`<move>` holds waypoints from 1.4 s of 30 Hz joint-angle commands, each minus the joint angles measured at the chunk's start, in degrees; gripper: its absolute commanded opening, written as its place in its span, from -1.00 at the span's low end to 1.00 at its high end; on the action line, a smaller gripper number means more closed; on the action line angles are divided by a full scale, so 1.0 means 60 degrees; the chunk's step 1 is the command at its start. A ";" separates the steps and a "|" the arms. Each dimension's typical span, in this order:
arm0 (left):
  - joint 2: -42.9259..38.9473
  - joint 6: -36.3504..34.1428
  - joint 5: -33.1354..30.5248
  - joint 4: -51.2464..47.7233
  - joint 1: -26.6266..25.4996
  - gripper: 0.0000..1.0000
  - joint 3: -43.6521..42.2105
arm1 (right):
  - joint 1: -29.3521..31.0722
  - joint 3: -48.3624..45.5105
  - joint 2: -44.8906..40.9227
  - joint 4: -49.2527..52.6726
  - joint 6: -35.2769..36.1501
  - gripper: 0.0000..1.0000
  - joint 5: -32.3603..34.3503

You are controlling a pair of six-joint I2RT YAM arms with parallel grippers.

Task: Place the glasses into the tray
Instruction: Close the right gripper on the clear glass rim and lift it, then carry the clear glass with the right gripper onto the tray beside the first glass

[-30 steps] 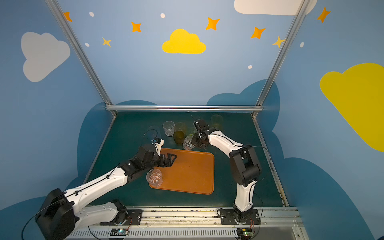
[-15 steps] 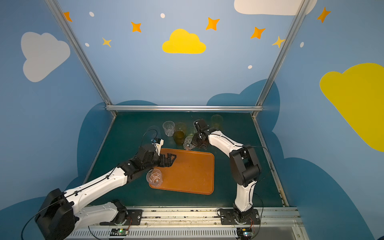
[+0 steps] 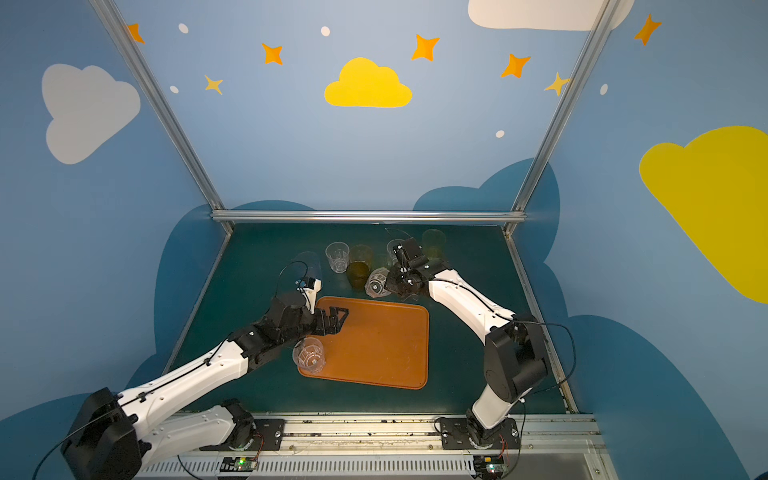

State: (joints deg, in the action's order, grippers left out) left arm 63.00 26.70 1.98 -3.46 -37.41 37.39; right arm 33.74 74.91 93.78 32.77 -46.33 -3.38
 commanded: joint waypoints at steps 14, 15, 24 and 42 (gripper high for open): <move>-0.2812 0.1812 -0.1482 -0.3343 0.0023 1.00 0.0700 | 0.1517 -0.0354 -0.0694 -0.0015 0.0791 -1.00 0.1015; -0.3099 0.1816 -0.1642 -0.3539 0.0041 1.00 0.0684 | 0.1642 -0.0300 -0.0602 -0.0027 0.0820 -1.00 0.1102; -0.3967 0.1666 -0.2152 -0.4755 0.0243 1.00 0.0844 | 0.2540 0.0719 0.0679 0.0335 0.1158 -1.00 0.1006; -0.3906 0.1999 -0.1056 -0.4523 0.0478 1.00 0.0572 | 0.3656 0.1815 0.2273 0.0554 0.0695 -1.00 0.0343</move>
State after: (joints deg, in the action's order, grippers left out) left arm 40.01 37.63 -6.50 -30.28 -34.79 41.28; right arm 54.72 83.35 105.45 35.73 -40.69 0.32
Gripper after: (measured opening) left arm 0.998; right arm 0.049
